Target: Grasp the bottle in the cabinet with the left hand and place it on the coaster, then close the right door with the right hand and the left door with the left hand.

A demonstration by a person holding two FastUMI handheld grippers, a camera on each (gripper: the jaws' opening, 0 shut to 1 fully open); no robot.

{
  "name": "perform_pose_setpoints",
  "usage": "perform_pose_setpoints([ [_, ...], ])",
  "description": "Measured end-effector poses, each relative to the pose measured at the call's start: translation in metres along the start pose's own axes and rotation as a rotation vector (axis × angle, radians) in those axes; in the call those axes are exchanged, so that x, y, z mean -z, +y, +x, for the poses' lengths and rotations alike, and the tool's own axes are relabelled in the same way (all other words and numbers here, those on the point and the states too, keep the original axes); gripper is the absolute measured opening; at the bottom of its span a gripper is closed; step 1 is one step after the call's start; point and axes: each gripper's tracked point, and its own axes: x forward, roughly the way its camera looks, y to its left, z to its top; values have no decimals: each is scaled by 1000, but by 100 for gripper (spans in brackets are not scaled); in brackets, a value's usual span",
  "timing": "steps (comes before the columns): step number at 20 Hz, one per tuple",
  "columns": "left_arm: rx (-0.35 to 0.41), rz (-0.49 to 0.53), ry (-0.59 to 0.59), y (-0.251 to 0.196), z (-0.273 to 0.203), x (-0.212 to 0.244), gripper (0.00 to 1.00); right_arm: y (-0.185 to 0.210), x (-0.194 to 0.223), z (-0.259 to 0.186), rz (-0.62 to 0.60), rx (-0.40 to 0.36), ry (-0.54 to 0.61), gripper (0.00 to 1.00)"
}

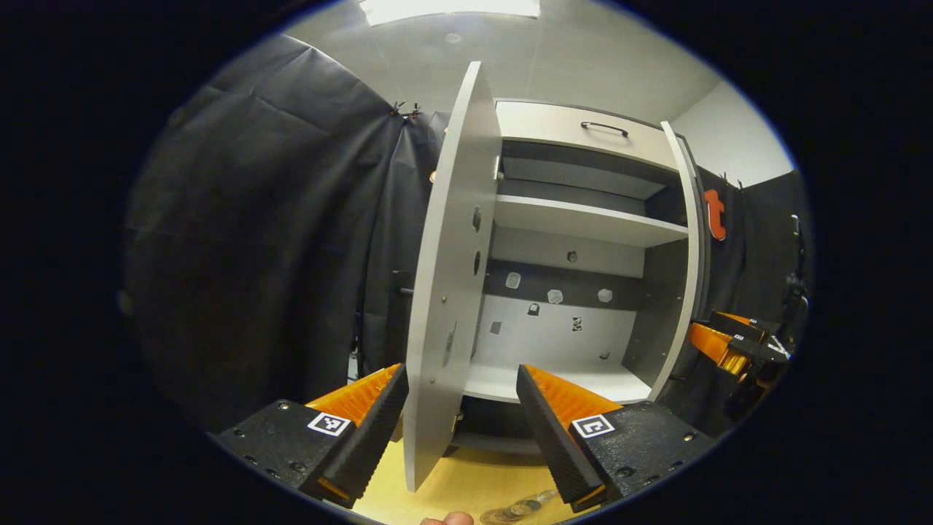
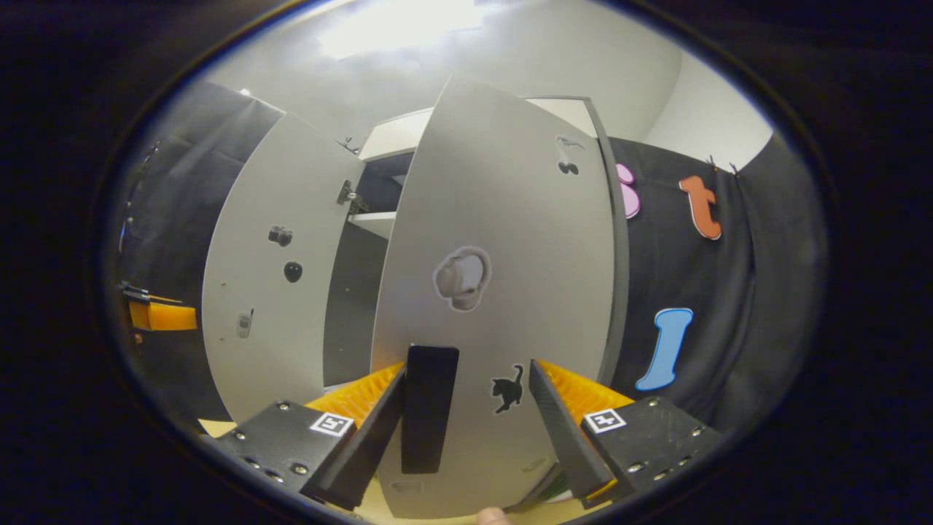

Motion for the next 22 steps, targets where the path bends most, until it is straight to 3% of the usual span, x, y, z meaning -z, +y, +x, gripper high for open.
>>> perform_pose_setpoints([
  [9,-119,8,-24,49,-6,-6,95,19,12,43,90,-2,40,99],
  [10,-132,13,-33,56,-6,-8,89,21,13,48,90,0,45,99],
  [11,-144,19,-41,62,-5,-10,95,22,14,53,90,4,49,99],
  [14,-173,29,-52,78,-1,-11,95,27,18,68,94,19,64,99],
  [15,-177,26,-51,81,1,-10,89,28,19,71,95,26,65,99],
  [16,-179,22,-49,86,5,-8,95,27,20,75,97,35,69,99],
  [22,-149,9,-36,100,28,-2,95,28,24,93,72,113,72,99],
])
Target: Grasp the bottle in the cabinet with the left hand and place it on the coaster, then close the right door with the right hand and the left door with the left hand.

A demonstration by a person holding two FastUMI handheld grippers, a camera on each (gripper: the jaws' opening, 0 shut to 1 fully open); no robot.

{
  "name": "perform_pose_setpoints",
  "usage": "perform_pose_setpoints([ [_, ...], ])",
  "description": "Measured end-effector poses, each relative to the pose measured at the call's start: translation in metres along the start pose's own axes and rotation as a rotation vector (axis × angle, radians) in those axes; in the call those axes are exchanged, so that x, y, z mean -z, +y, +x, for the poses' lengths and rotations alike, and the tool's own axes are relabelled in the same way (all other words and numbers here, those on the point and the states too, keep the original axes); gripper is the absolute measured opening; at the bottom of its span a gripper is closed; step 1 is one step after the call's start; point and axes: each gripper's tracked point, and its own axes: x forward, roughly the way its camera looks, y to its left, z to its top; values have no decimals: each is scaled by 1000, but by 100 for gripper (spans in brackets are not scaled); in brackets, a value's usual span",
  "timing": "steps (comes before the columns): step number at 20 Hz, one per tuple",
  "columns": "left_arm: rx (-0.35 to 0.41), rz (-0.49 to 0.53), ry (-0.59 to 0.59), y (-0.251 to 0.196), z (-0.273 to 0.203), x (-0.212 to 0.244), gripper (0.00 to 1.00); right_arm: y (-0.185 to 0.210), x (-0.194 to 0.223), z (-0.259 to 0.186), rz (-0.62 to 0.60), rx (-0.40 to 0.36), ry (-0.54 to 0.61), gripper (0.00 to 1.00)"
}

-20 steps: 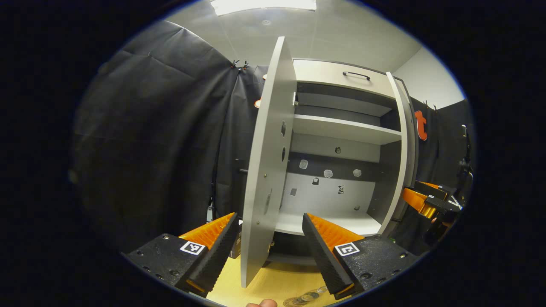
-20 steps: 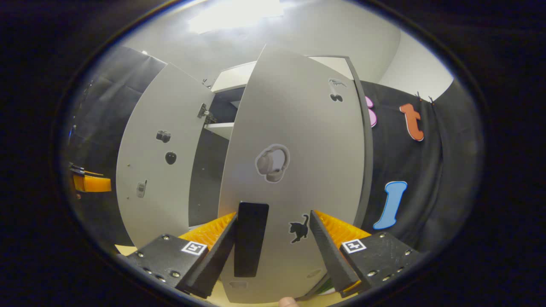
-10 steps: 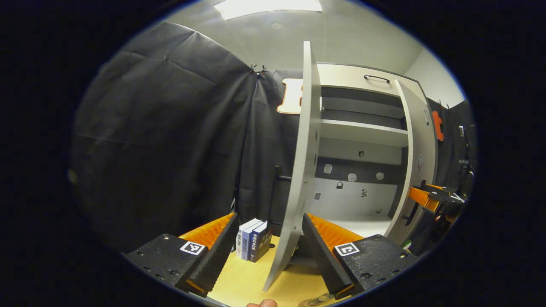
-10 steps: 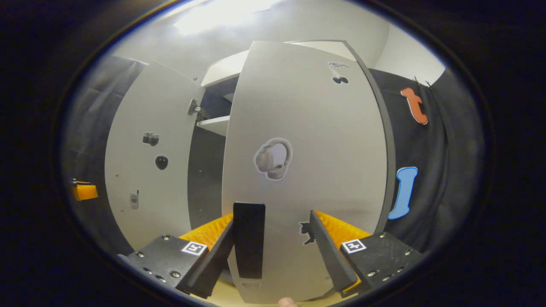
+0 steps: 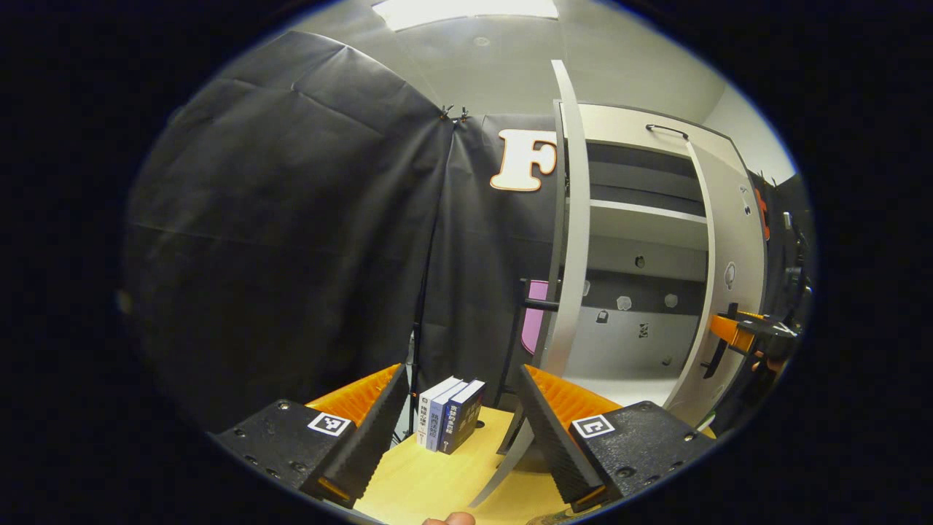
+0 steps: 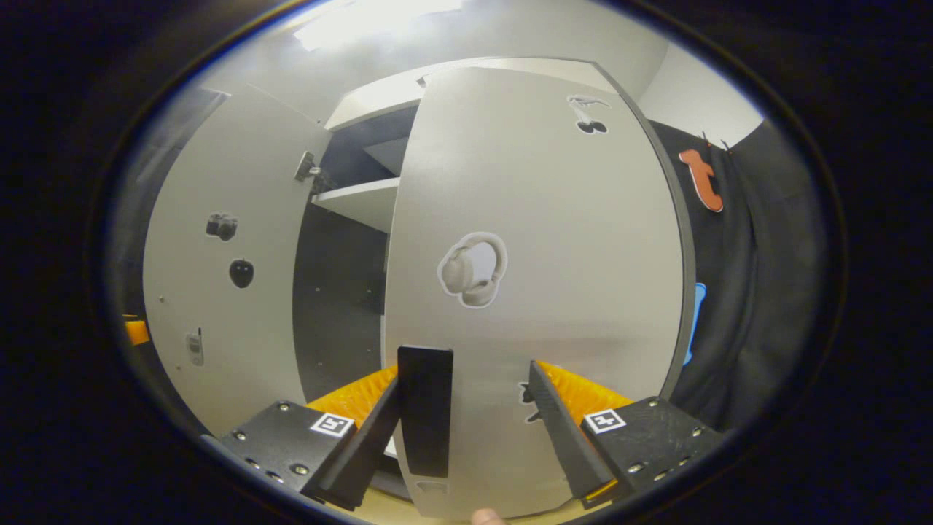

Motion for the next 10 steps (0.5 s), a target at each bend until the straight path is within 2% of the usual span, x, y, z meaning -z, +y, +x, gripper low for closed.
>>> perform_pose_setpoints([
  [6,95,12,0,-1,24,0,95,0,2,12,-7,72,3,99],
  [7,106,14,2,0,26,1,89,0,2,14,-9,82,3,99],
  [8,119,16,3,0,29,0,95,-1,2,17,-9,92,3,97],
  [10,143,18,5,1,31,0,95,-1,3,20,-10,110,1,99],
])
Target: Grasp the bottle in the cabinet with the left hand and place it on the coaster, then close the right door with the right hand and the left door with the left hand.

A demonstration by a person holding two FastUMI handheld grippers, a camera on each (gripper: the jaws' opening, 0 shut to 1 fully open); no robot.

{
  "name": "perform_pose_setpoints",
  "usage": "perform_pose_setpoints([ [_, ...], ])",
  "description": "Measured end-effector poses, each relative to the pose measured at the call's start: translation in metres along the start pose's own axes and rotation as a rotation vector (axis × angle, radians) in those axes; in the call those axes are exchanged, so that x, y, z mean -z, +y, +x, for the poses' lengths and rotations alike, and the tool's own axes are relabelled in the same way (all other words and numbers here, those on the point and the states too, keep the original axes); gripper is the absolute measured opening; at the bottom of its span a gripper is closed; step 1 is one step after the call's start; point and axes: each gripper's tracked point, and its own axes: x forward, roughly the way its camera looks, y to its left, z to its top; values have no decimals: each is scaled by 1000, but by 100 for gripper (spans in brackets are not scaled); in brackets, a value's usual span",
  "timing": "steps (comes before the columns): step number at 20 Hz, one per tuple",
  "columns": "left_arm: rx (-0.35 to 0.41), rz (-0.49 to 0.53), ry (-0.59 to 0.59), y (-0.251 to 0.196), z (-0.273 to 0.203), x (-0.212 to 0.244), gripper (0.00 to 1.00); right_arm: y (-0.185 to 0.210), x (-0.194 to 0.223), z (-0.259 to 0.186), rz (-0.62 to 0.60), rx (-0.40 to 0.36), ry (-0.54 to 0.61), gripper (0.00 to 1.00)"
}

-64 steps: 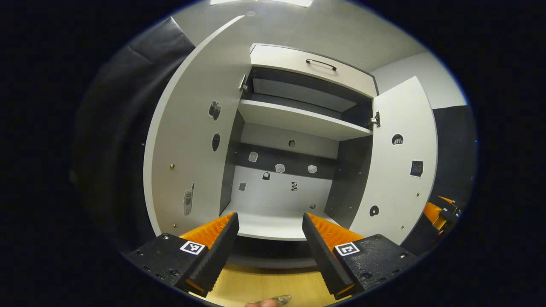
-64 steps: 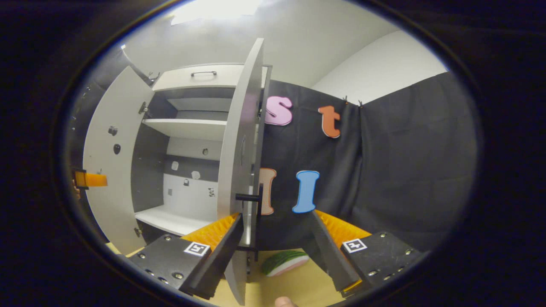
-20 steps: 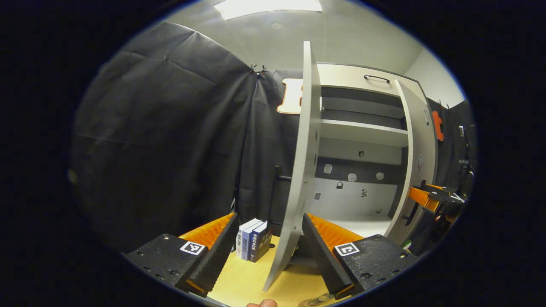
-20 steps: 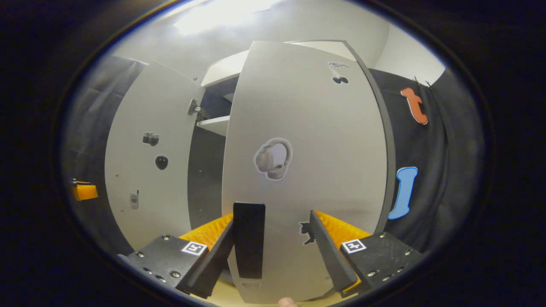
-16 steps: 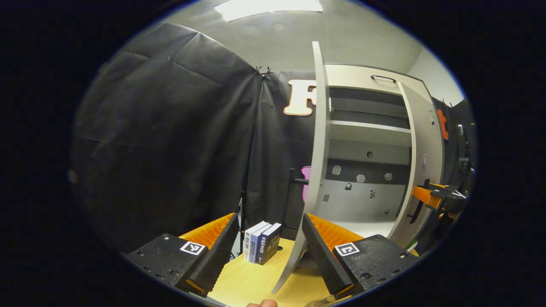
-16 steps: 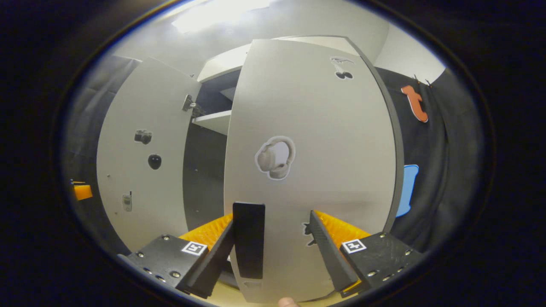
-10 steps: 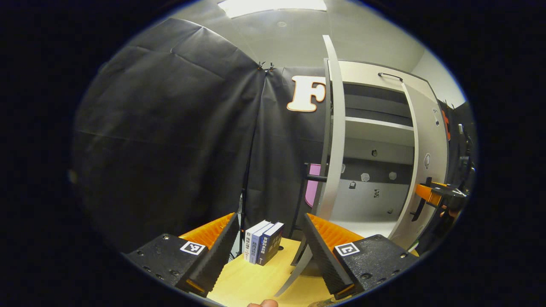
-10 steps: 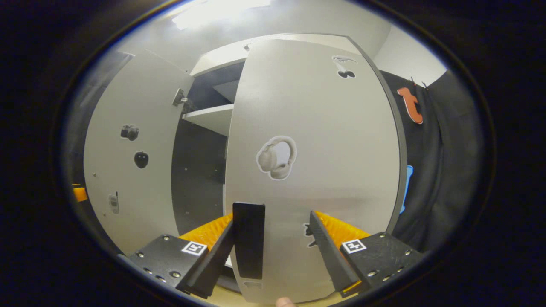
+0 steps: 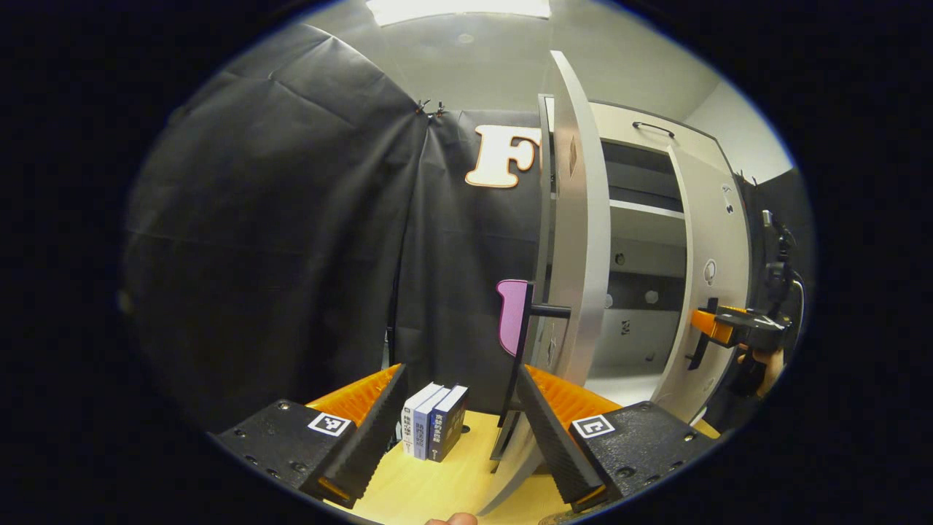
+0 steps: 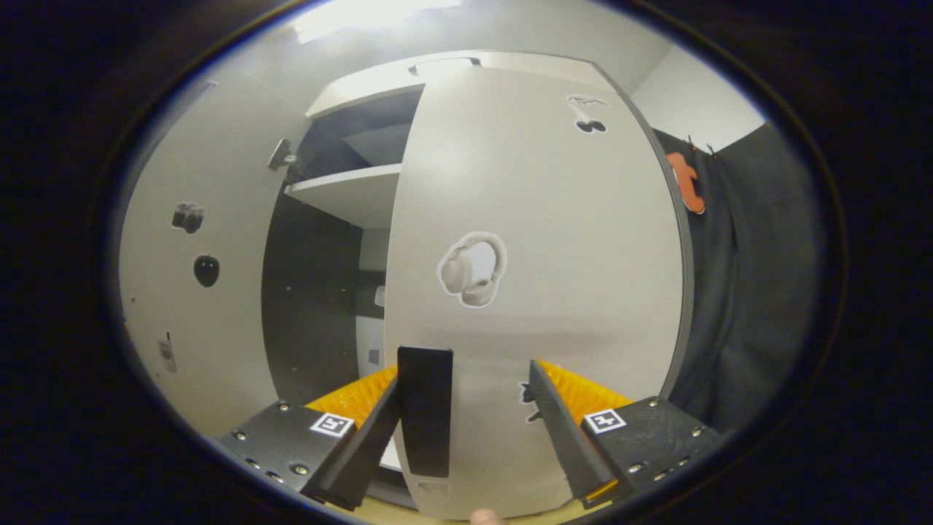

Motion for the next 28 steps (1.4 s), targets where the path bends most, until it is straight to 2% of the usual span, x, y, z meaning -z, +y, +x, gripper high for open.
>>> perform_pose_setpoints([
  [1,12,0,0,0,1,-1,95,0,0,1,-1,8,-1,99],
  [2,27,-1,0,-1,2,0,89,0,0,2,-3,17,-3,99],
  [3,41,-2,1,-2,3,0,95,-1,1,4,-6,25,-3,99],
  [4,53,-2,1,-3,3,0,89,-1,0,5,-8,33,-4,97],
  [16,124,-4,31,-10,9,5,89,1,2,14,-22,94,-14,99],
  [19,148,-12,32,-14,9,6,88,2,3,13,-27,89,-12,99],
  [20,159,-15,26,-16,7,4,93,2,3,12,-26,81,-11,100],
  [21,168,-18,23,-19,4,3,91,2,3,11,-20,69,-11,97],
  [22,177,-24,19,-22,3,2,90,2,2,9,-7,61,-13,100],
  [25,197,-40,20,-29,3,3,89,0,-7,-2,17,42,-42,100],
  [26,207,-47,22,-33,3,4,84,1,-11,-6,9,39,-55,100],
  [27,222,-51,23,-39,3,4,89,1,-14,-10,-1,35,-68,100],
  [28,241,-53,25,-46,2,5,89,1,-18,-14,-12,35,-80,100],
])
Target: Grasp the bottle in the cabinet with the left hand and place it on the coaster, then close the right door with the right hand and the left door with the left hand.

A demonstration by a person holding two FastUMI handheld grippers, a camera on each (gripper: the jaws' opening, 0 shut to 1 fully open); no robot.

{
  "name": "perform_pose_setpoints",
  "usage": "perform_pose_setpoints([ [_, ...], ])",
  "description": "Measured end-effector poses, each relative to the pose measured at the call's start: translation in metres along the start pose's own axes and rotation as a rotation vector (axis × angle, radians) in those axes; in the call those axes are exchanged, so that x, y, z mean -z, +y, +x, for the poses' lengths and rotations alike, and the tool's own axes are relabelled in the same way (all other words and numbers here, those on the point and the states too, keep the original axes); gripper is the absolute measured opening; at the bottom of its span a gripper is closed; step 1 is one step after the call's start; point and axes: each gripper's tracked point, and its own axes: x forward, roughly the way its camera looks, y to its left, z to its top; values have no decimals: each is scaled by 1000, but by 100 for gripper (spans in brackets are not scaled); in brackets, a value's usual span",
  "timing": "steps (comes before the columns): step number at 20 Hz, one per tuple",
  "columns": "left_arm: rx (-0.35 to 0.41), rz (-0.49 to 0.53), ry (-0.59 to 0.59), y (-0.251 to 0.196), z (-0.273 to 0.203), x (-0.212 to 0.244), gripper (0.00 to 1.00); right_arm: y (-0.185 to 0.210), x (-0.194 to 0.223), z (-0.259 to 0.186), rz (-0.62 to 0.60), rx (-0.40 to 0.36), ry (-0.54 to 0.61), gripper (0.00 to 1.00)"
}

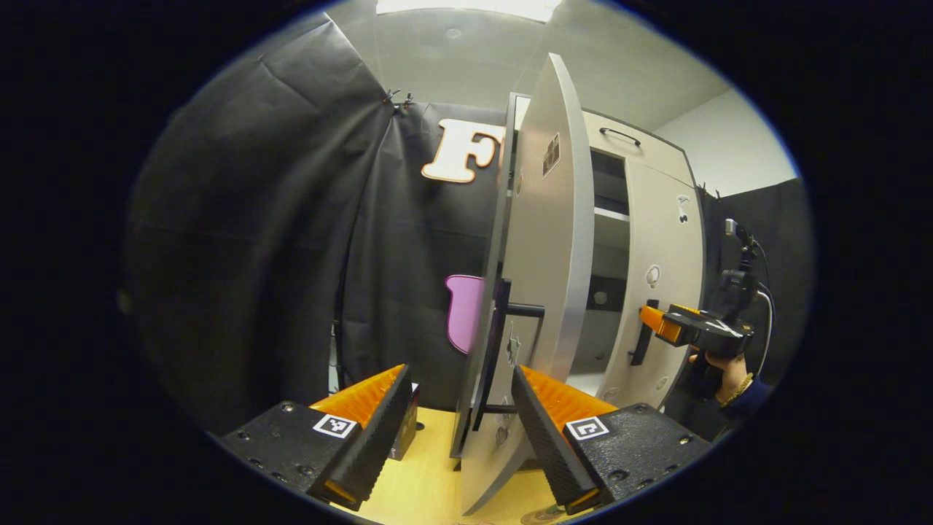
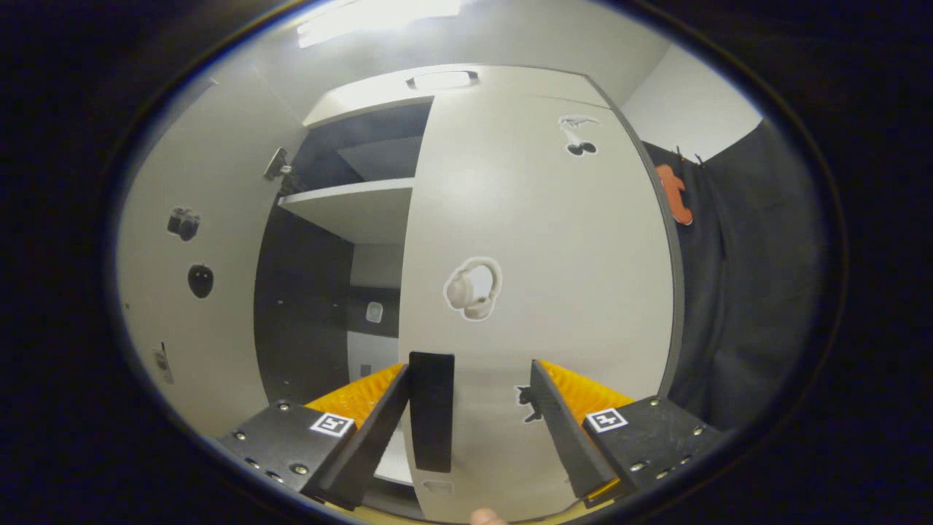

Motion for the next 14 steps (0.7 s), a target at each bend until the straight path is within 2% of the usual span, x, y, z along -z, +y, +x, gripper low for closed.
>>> perform_pose_setpoints([
  [2,46,0,6,-17,4,2,89,-11,-10,-9,-30,27,-28,97],
  [5,123,-1,15,-46,11,7,89,-28,-20,-18,-36,54,-51,99],
  [6,146,-1,17,-56,15,8,92,-37,-21,-22,-31,66,-48,99],
  [7,169,-1,17,-64,18,9,89,-45,-23,-24,-26,81,-45,99],
  [14,307,-6,33,-121,47,19,89,-109,-16,-56,-28,193,5,99],
])
